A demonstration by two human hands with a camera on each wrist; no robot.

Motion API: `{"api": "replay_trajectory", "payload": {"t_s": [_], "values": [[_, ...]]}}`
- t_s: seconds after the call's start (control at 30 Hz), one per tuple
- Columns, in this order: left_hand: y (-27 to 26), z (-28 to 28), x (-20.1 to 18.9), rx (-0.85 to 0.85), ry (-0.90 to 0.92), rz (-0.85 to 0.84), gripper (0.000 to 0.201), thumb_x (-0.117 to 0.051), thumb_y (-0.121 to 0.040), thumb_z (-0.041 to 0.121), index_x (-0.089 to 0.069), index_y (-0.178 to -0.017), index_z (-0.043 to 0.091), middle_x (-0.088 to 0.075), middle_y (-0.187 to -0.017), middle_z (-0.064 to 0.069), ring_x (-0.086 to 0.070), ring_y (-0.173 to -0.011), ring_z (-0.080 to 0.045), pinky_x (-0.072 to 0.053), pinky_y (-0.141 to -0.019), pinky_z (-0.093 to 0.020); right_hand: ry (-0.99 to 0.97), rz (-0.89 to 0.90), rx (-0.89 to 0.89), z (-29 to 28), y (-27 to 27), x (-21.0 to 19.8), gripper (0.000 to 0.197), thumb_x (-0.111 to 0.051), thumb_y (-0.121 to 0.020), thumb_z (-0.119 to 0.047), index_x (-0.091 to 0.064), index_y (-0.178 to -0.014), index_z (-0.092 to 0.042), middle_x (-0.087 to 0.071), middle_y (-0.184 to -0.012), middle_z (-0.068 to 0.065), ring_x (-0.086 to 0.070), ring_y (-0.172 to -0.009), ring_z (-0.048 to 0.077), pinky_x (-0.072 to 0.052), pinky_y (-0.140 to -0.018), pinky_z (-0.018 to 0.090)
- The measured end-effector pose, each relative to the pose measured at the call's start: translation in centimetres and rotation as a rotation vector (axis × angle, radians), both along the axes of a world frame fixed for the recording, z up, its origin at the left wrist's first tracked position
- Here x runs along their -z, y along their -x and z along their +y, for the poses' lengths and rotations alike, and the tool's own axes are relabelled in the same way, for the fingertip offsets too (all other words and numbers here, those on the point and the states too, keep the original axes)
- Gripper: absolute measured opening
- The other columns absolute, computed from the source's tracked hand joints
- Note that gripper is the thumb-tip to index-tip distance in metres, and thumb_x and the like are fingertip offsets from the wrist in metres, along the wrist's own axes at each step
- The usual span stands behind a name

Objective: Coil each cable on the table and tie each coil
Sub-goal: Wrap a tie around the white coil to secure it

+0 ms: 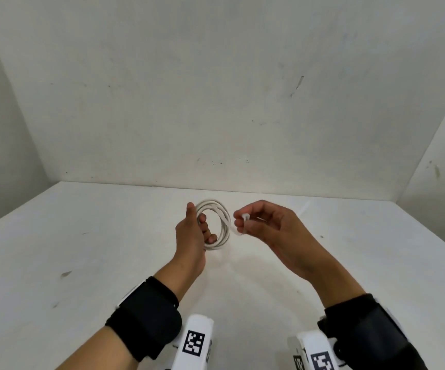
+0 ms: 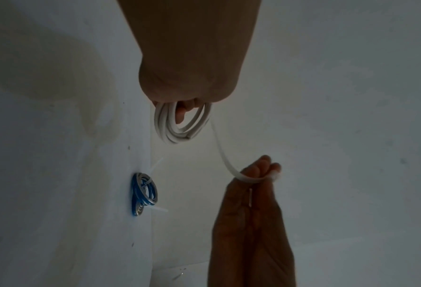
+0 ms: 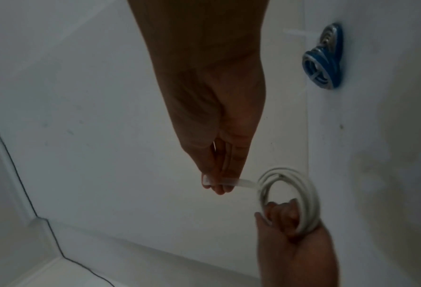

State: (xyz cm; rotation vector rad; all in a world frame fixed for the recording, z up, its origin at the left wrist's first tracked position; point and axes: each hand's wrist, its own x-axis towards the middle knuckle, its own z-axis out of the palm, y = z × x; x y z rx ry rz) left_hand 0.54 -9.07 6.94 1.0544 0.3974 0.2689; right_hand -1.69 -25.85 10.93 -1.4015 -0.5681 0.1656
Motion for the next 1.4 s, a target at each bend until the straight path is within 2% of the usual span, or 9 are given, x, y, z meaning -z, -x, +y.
{"api": "replay_trajectory", "payload": {"t_s": [0.3,0.43,0.57,0.7,0.8,0.9,1.0,1.13,1.4], "values": [[0.4,0.4,-1.0,-0.058,-0.017,0.004,0.055,-0.026,-0.1,0.048,-0.049,-0.065,0.012,-0.035,-0.051,0.001,-0.03,-0.044,-0.016,-0.032,-0.047,-0.025,0.098,0.054,-0.13,0.4,0.6,0.9,0.012,-0.06,-0.088,0.005,-0.065,-0.097,-0.001,-0.072,-0.098,0.008,-0.069,-0.091,0.017,-0.053,-0.082,0.022],[0.8,0.1,-0.9,0.007,-0.008,-0.026,0.053,-0.027,-0.101,0.04,-0.044,-0.061,0.011,-0.027,-0.041,0.005,-0.024,-0.035,-0.012,-0.029,-0.043,-0.024,0.172,-0.171,0.071,0.7,0.6,0.5,0.014,-0.061,-0.089,0.0,-0.067,-0.094,-0.012,-0.072,-0.102,0.003,-0.067,-0.098,0.011,-0.051,-0.088,0.02],[1.5,-0.7,-1.0,0.093,-0.095,-0.044,0.043,-0.03,-0.098,0.026,-0.045,-0.061,0.01,-0.026,-0.038,0.006,-0.021,-0.034,-0.011,-0.025,-0.047,-0.026,0.326,-0.445,0.276,1.1,0.4,0.8,0.016,-0.061,-0.091,-0.007,-0.064,-0.09,-0.023,-0.067,-0.092,-0.016,-0.055,-0.077,0.004,-0.039,-0.07,0.017],[1.8,-1.2,-1.0,0.109,-0.11,-0.03,0.029,-0.03,-0.093,0.018,-0.038,-0.066,0.012,-0.026,-0.04,0.005,-0.02,-0.035,-0.012,-0.025,-0.045,-0.025,0.193,-0.401,0.196,1.6,0.8,1.3,0.018,-0.053,-0.092,0.004,-0.059,-0.094,-0.013,-0.071,-0.094,-0.004,-0.064,-0.084,0.014,-0.05,-0.08,0.023],[2.0,-1.1,-1.1,0.113,-0.174,-0.052,0.028,-0.04,-0.093,0.021,-0.056,-0.072,0.013,-0.029,-0.046,0.003,-0.024,-0.039,-0.012,-0.028,-0.043,-0.025,0.183,-0.398,0.155,1.6,0.9,1.5,0.015,-0.057,-0.09,0.003,-0.057,-0.095,-0.01,-0.071,-0.093,0.001,-0.067,-0.088,0.021,-0.054,-0.084,0.031],[2.2,-1.1,-0.9,0.087,-0.28,-0.116,0.03,-0.043,-0.096,0.025,-0.07,-0.087,0.013,-0.031,-0.049,0.003,-0.027,-0.043,-0.012,-0.03,-0.042,-0.024,0.174,-0.382,0.218,1.6,0.8,1.5,0.015,-0.068,-0.086,-0.005,-0.058,-0.093,-0.014,-0.068,-0.087,-0.002,-0.066,-0.082,0.015,-0.053,-0.077,0.024],[2.3,-1.1,-0.3,0.028,-0.438,-0.174,0.031,-0.048,-0.096,0.027,-0.062,-0.073,0.012,-0.035,-0.047,0.005,-0.032,-0.046,-0.013,-0.032,-0.046,-0.025,0.145,-0.393,0.407,1.6,0.3,1.4,0.013,-0.068,-0.087,-0.009,-0.06,-0.09,-0.019,-0.069,-0.082,-0.008,-0.065,-0.077,0.007,-0.05,-0.072,0.018],[2.8,-1.3,0.6,-0.048,-0.923,-0.364,0.028,-0.051,-0.095,0.025,-0.059,-0.071,0.013,-0.052,-0.053,0.007,-0.045,-0.051,-0.009,-0.036,-0.055,-0.027,0.187,-0.431,0.534,1.8,0.4,1.2,0.01,-0.059,-0.094,-0.014,-0.053,-0.099,-0.021,-0.075,-0.091,-0.012,-0.067,-0.084,0.001,-0.044,-0.068,0.006],[3.3,-1.4,0.5,0.022,-1.447,-0.35,0.02,-0.044,-0.098,0.036,-0.062,-0.09,0.033,-0.071,-0.074,0.019,-0.062,-0.066,0.001,-0.042,-0.06,-0.014,0.204,-0.401,0.553,1.9,0.1,1.7,0.012,-0.062,-0.092,-0.014,-0.052,-0.086,-0.014,-0.075,-0.09,-0.015,-0.068,-0.088,-0.003,-0.044,-0.067,0.011]]}}
